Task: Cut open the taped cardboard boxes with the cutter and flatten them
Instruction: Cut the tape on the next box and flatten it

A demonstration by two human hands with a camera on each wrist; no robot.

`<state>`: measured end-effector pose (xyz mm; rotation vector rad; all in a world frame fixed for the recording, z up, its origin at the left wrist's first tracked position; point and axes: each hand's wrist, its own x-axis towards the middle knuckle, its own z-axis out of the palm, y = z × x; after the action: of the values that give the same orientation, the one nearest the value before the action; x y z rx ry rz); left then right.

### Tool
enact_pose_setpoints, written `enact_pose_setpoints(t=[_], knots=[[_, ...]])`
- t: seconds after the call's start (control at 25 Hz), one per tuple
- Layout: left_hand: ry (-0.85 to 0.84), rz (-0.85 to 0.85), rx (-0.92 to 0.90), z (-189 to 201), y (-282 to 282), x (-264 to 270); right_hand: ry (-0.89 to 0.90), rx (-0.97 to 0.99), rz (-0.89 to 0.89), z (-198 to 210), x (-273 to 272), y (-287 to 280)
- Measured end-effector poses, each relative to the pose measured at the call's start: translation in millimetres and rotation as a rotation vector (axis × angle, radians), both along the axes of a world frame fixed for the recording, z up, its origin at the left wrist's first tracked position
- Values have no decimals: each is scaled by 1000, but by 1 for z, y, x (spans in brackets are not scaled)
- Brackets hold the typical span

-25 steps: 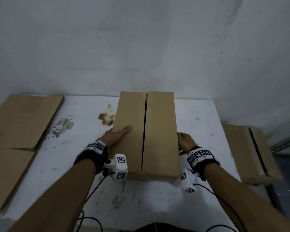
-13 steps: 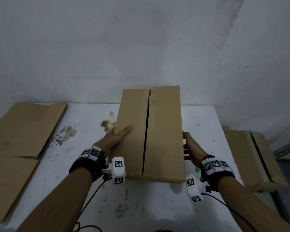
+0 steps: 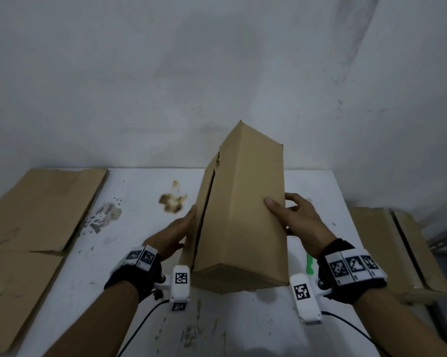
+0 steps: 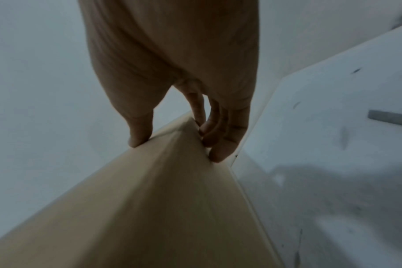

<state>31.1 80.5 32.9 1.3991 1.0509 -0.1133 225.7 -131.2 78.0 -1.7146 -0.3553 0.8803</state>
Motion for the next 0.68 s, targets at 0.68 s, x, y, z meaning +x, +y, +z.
enact_pose_setpoints(t=[0.68], knots=[[-78,-256,37,78,24,10,355,84,-118,-35,-25,37]])
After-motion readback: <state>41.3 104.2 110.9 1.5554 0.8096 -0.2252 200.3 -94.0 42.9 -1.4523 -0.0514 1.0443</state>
